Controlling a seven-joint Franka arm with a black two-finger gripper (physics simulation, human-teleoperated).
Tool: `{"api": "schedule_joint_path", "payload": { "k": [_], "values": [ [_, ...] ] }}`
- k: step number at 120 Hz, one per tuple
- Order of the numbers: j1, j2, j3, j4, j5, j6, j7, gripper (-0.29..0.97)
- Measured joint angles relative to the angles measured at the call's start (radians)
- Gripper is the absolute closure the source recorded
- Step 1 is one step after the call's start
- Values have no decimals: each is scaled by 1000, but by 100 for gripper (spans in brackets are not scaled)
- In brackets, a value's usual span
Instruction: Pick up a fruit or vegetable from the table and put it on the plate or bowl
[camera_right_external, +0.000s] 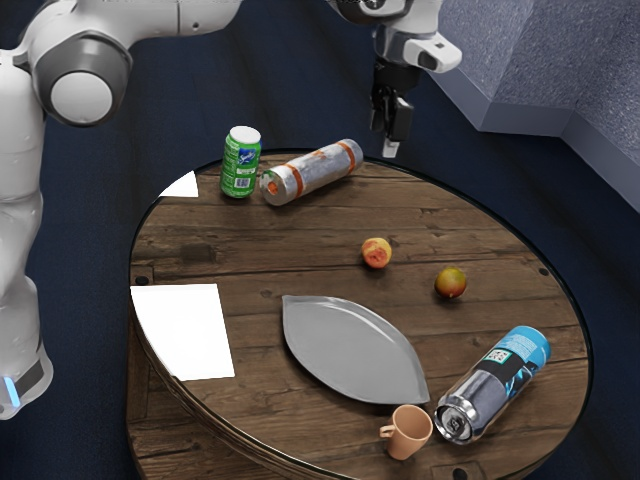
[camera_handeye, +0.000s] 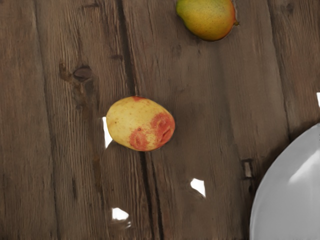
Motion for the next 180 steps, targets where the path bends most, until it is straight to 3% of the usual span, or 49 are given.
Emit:
{"api": "schedule_joint_path", "payload": {
  "k": [22, 44, 66, 86, 118, 142, 180],
  "values": [
    [22, -1, 6, 20, -1, -13, 39, 0],
    [18, 6, -66, 18, 42, 7, 298, 1],
    [17, 51, -107, -90, 56, 217, 567, 1],
    [17, 203, -132, -49, 10, 427, 735, 2],
    [29, 372, -137, 13, -74, 603, 923, 1],
    [31, 401, -137, 14, -115, 651, 1019, 1],
    [20, 399, -135, -9, -171, 596, 1118, 1]
  ]
}}
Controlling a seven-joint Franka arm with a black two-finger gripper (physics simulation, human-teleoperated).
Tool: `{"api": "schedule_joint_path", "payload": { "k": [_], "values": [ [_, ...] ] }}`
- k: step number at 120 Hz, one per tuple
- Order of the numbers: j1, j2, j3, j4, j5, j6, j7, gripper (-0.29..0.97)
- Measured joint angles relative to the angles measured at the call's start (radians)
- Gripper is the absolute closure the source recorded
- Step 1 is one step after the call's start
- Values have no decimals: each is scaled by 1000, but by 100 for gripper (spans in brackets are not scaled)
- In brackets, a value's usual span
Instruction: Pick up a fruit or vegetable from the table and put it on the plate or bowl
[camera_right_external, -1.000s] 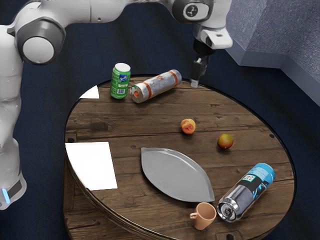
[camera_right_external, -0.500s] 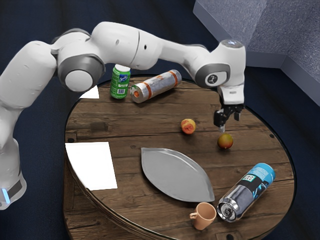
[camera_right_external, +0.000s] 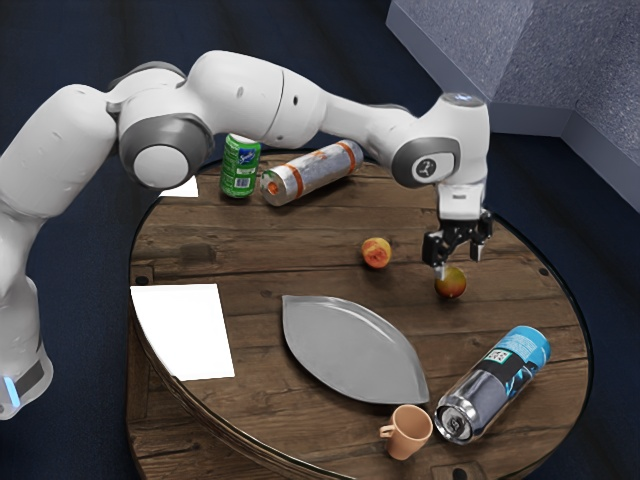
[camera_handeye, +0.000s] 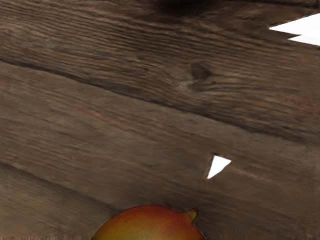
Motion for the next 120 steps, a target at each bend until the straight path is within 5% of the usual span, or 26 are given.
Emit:
{"api": "schedule_joint_path", "payload": {
  "k": [67, 103, 120],
  "values": [
    [1, 56, 7, -24, 4, 70, 86, -3],
    [-4, 62, 11, -23, 44, 146, 87, 47],
    [-53, -70, 11, -26, 87, 56, 55, 43]
  ]
}}
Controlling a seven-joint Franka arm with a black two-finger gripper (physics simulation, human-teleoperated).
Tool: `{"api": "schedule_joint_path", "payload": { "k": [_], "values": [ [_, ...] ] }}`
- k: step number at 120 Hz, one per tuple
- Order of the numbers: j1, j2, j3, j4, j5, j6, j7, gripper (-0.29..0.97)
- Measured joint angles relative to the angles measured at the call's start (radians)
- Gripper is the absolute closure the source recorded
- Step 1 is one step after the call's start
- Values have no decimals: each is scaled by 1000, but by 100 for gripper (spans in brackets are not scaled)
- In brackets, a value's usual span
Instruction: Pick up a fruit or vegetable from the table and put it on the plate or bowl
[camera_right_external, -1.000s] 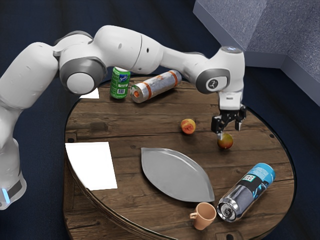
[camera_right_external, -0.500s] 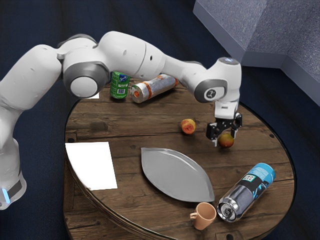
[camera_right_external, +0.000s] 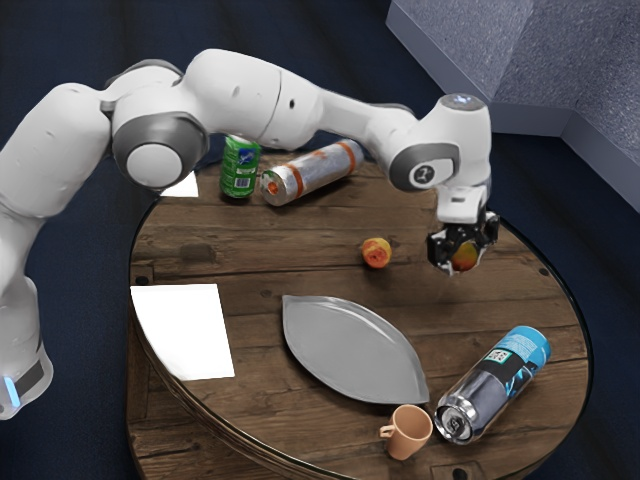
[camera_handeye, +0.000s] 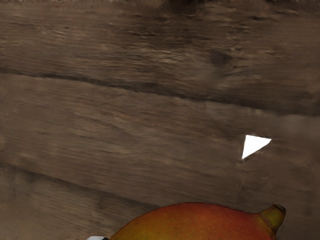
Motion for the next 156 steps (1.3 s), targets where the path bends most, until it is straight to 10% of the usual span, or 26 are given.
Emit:
{"api": "schedule_joint_path", "payload": {
  "k": [53, 156],
  "values": [
    [-152, -478, -105, -392, 52, -444, -293, 35],
    [-133, -383, -106, -446, 80, -318, -589, 37]
  ]
}}
